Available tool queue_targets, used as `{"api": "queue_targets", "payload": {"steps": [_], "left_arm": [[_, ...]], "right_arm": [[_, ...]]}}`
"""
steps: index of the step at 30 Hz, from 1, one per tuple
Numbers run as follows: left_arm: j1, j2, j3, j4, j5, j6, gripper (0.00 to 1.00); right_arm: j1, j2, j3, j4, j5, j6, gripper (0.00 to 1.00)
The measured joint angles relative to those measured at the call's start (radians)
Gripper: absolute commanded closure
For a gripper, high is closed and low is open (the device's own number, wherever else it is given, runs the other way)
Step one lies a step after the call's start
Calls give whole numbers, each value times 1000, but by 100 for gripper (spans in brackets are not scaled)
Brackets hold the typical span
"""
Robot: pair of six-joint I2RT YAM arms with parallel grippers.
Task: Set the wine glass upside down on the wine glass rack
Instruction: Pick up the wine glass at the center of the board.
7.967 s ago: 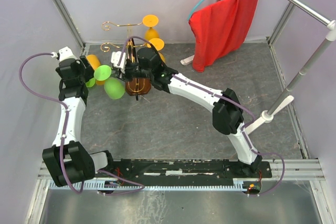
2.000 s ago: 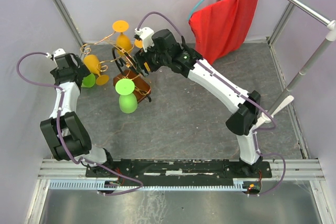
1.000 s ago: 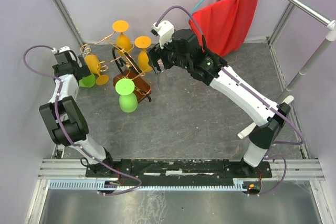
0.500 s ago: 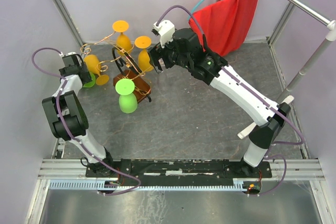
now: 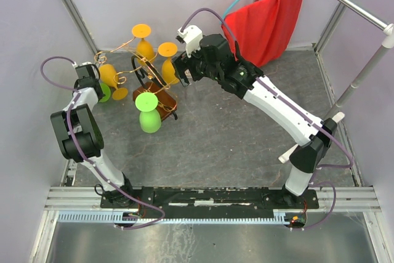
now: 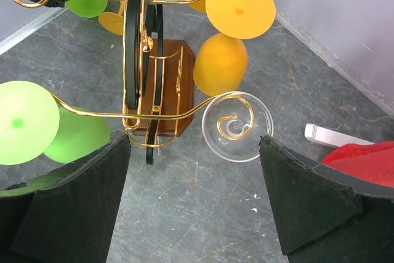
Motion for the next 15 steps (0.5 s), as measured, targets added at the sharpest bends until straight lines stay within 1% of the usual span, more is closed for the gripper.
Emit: {"api": "queue_targets", "payload": {"steps": [1,2,15], "left_arm": [[0,0,0,-1,0,0,96],[0,0,0,-2,-1,0,97],[3,-16,-8,-16,-27,6,97]], "right_arm": [[0,1,0,0,0,0,7],[0,2,0,0,0,0,7],[0,6,0,0,-2,-1,7]]}}
